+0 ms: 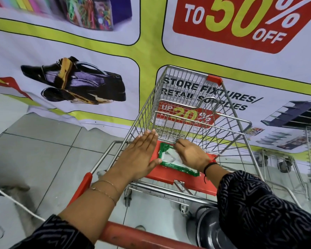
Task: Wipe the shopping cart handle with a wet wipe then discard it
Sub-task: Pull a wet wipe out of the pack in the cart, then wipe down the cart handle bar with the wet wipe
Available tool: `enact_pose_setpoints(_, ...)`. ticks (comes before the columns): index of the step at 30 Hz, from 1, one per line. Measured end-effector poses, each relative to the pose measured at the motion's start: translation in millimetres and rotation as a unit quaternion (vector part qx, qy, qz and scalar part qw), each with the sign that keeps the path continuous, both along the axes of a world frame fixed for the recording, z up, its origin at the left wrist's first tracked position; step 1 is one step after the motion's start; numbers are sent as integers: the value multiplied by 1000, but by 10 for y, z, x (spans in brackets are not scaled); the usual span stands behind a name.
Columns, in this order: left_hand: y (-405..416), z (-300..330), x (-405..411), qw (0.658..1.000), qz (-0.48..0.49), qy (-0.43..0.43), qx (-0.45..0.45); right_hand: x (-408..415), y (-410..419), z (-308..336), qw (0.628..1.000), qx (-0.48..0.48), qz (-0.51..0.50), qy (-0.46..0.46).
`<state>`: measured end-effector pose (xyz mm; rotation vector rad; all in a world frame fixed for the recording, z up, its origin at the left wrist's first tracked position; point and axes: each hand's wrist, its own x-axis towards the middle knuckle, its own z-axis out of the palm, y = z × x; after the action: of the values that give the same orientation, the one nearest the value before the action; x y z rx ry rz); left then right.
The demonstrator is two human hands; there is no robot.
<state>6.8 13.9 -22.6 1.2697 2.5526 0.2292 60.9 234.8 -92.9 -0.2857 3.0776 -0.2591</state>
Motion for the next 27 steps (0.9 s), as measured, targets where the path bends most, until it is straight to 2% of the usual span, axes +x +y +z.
enact_pose_setpoints(2, -1, -7, -1, 1000, -1, 3, 4, 37, 29, 123, 999, -37, -25, 13)
enact_pose_setpoints(5, -11, -22, -7, 1000, -1, 12, 14, 64, 50, 355, 974, -183, -129, -16)
enact_pose_setpoints(7, -7, 4, -13, 1000, 4, 13, 22, 76, 10, 593, 916, -349, -199, -26)
enact_pose_setpoints(9, 8, 85, -6, 999, 14, -1, 48, 98, -34, 869, 827, -505, -244, -38)
enact_pose_setpoints(10, 8, 132, 3, 997, 24, -18, 70, 132, -65, 1009, 796, -548, -252, -56)
enact_pose_setpoints(11, 27, 228, 15, 993, 38, -35, 104, 194, -93, 1200, 786, -562, -245, -71)
enact_pose_setpoints(13, 51, 427, 54, 968, 89, -131, 194, 315, -179, 1476, 813, -537, -207, -92)
enact_pose_setpoints(14, 65, 573, 116, 936, 107, -218, 254, 405, -225, 1626, 838, -505, -190, -76)
enact_pose_setpoints(16, 87, 881, 289, 850, 111, -396, 330, 591, -342, 1870, 887, -434, -159, -28)
enact_pose_setpoints(18, 104, 1107, 448, 800, 120, -475, 348, 760, -459, 2030, 928, -348, -134, 8)
enact_pose_setpoints(20, 97, 1265, 625, 768, 133, -502, 375, 970, -564, 2128, 961, -248, -106, 58)
enact_pose_setpoints(22, 65, 1349, 783, 763, 116, -506, 384, 1144, -645, 2164, 967, -211, -91, 108)
enact_pose_setpoints(25, -23, 1430, 1035, 755, 111, -505, 403, 1353, -752, 2189, 959, -231, -76, 148)
enact_pose_setpoints(27, -103, 1461, 1171, 772, 114, -472, 410, 1455, -834, 2191, 949, -267, -78, 147)
